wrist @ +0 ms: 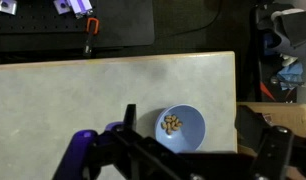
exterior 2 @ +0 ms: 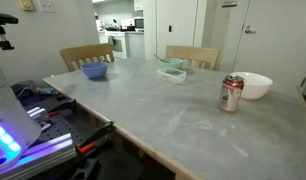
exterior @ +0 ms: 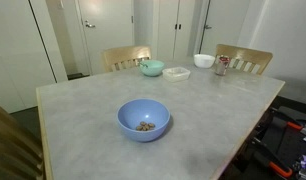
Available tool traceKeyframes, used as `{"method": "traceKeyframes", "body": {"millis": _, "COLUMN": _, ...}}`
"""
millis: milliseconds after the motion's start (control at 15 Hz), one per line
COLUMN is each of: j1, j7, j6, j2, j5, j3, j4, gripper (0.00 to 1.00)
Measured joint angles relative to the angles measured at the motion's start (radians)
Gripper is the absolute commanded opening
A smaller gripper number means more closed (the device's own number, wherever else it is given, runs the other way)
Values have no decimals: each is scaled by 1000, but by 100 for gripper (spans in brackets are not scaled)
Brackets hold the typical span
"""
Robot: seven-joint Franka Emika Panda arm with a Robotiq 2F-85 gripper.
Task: Move the can to the left, then move the plastic box and the bowl to the right
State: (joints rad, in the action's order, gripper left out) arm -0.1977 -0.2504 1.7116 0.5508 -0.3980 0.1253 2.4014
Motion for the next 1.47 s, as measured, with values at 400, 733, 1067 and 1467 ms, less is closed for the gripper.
{"method": "traceKeyframes", "body": {"millis": 400, "j1": 0, "j7": 0, "j6": 0, "j2": 0, "j5": 0, "j3": 0, "j4": 0, "gripper": 100}}
{"method": "traceKeyframes", "body": {"millis": 733, "j1": 0, "j7": 0, "j6": 0, "j2": 0, "j5": 0, "j3": 0, "j4": 0, "gripper": 100}}
{"method": "traceKeyframes", "body": {"millis": 1067, "j1": 1, "j7": 11, "j6": 0, "j2": -2, "j5": 3, "j3": 2, "j4": 0, "gripper": 100}}
{"method": "traceKeyframes", "body": {"millis": 1467, "j1": 49, "j7": 175, "j6": 0, "j2": -54, "j5": 126, "j3": -47, "j4": -27, "gripper": 100}}
